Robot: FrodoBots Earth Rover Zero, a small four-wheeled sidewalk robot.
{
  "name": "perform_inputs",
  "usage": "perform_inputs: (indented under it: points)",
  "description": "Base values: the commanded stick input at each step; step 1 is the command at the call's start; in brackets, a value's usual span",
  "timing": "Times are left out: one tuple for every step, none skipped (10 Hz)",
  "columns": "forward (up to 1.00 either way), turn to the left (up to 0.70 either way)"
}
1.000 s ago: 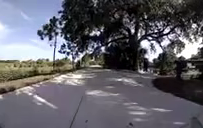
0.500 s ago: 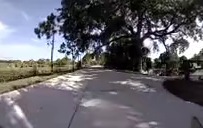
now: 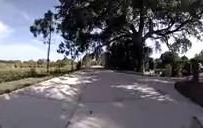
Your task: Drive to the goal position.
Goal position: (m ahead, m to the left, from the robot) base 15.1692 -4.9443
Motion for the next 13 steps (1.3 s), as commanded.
perform_inputs:
  points:
    - [1.0, 0.0]
    - [1.0, 0.0]
    - [1.0, 0.0]
    - [1.0, 0.0]
    - [1.0, 0.0]
    - [1.0, 0.0]
    - [1.0, 0.0]
    - [1.0, 0.0]
    - [1.0, 0.0]
    - [1.0, 0.0]
    - [0.95, 0.0]
    - [0.9, 0.0]
    - [0.85, 0.0]
